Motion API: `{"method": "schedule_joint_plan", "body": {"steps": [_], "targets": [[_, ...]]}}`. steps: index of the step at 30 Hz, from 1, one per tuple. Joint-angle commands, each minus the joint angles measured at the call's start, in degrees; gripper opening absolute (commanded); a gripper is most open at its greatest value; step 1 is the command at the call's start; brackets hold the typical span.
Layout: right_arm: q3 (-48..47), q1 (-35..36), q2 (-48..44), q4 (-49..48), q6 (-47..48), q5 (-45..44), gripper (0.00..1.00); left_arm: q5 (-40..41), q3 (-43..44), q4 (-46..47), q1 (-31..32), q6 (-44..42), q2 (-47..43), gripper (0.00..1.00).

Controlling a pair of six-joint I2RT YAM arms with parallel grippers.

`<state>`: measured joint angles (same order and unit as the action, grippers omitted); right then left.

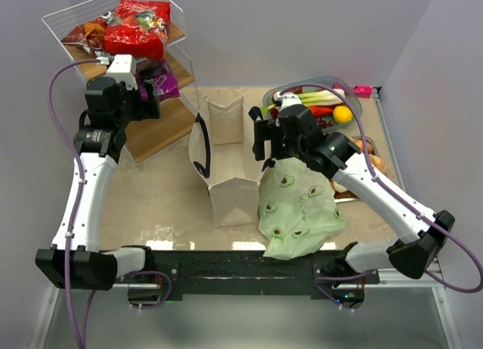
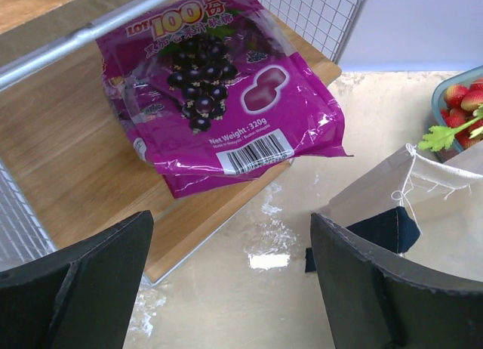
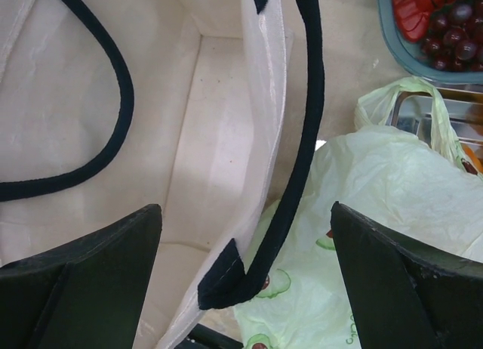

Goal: Place the mixed food into the grocery bags and tie them

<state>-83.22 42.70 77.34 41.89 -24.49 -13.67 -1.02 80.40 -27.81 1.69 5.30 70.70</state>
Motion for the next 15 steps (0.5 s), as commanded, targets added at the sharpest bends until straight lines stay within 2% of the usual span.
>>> {"method": "schedule_joint_plan", "body": {"steps": [1, 6, 10, 15], "targets": [[-1.8, 0.0, -1.5, -2.3, 0.9, 1.9, 0.97, -1.4, -2.3, 6.7, -0.8, -0.3, 1.0, 0.87], [-0.8, 0.0, -1.8, -3.1, 1.1, 2.9, 0.97, -0.5, -4.4, 10.8, -1.1, 1.7, 1.3, 0.82], [-0.1, 0.0, -1.6, -3.6, 0.8, 3.6, 0.97, -0.7, -6.0, 14.8, -1.1, 5.0, 1.7, 0.82], [-0.6, -0.1, -1.7, -3.5, 0.8, 4.1, 0.97, 0.8, -6.4, 14.7, -1.3, 5.2, 4.4, 0.82]]}}
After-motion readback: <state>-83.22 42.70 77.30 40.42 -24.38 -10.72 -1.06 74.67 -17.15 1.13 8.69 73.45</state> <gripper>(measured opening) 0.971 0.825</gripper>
